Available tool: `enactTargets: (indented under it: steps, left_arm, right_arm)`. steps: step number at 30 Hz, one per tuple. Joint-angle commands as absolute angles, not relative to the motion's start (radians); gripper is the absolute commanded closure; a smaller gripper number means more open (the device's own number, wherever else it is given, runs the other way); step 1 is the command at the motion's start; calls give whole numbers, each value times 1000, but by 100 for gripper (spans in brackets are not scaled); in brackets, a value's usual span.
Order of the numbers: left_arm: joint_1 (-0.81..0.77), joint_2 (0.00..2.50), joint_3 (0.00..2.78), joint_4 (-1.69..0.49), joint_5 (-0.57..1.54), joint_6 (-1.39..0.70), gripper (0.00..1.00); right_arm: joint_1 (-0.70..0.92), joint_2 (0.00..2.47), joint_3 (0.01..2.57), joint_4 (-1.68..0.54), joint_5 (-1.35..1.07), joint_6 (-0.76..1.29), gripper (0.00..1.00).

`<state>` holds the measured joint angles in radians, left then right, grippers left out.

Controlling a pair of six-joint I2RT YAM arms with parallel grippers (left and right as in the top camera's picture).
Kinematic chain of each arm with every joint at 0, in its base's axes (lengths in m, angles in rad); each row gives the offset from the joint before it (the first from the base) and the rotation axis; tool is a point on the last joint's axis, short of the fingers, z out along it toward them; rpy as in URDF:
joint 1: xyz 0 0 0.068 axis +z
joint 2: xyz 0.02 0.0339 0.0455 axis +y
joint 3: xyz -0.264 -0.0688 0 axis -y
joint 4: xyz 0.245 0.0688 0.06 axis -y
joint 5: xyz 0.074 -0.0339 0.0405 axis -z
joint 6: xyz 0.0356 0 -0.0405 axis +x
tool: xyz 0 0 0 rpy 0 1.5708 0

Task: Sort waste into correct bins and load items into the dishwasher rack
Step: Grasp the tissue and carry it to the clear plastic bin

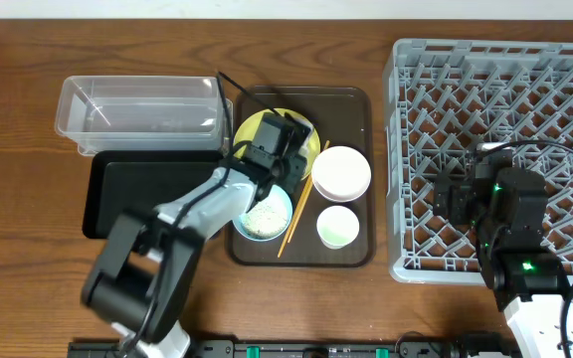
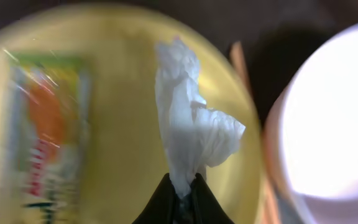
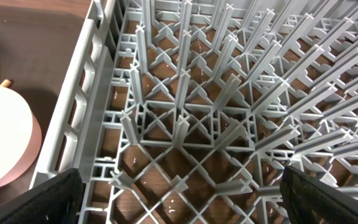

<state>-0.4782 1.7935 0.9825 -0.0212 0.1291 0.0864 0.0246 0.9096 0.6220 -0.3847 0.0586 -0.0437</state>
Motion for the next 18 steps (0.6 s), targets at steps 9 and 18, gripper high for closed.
enactTargets:
  steps: [9,18]
  left_arm:
    - [-231,1545,1001,-9,35,15,94]
    - [-25,1627,1001,80,33,-163,84]
  right_arm:
    - [33,909,643,-385,51,-30,1]
    - [33,909,643,-386,51,-30,1]
